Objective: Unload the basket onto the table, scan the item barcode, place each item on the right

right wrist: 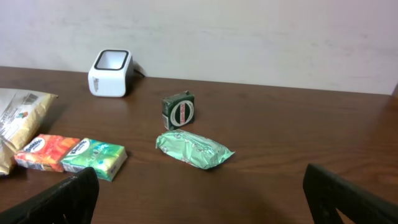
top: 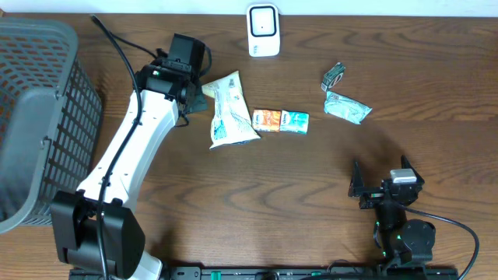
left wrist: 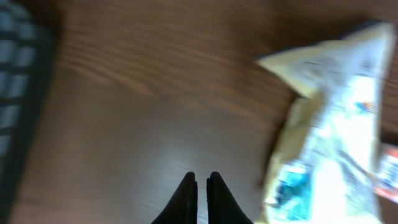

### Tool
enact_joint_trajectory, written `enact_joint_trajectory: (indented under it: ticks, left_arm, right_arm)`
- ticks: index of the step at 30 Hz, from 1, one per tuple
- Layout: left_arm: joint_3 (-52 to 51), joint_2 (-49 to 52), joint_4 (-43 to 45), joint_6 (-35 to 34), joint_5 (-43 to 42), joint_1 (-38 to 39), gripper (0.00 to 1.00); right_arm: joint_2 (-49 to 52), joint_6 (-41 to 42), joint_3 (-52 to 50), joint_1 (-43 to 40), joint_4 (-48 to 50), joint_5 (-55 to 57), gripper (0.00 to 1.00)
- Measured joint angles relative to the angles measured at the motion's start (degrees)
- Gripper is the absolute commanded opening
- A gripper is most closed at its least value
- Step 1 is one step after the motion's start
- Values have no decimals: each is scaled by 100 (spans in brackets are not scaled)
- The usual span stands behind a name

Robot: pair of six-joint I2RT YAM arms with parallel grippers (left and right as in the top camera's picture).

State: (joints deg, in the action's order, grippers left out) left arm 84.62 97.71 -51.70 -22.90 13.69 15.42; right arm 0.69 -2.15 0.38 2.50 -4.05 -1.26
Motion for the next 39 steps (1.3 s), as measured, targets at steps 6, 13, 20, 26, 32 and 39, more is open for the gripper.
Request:
enact_joint_trajectory:
  ticks: [6, 13, 20, 26, 32, 39]
  left_arm:
    - [0, 0, -55, -197, 470, 0, 7]
    - [0, 0, -59, -260, 35, 0, 8]
    - [0, 0, -37, -229, -262, 0, 7]
    - [0, 0, -33, -61, -332, 0, 89]
    - [0, 0, 116, -42, -382, -179, 7]
    - [0, 0, 133, 4, -855, -332, 7]
  right_arm:
    - [0, 0, 0, -2, 0, 0, 99]
    - [0, 0, 0, 0, 0, 0, 99]
    - [0, 0, 0, -2, 0, 0, 99]
    - [0, 0, 0, 0, 0, 2, 99]
    - [0, 0, 0, -2, 0, 0, 99]
    - [0, 17, 0, -2, 52, -52, 99]
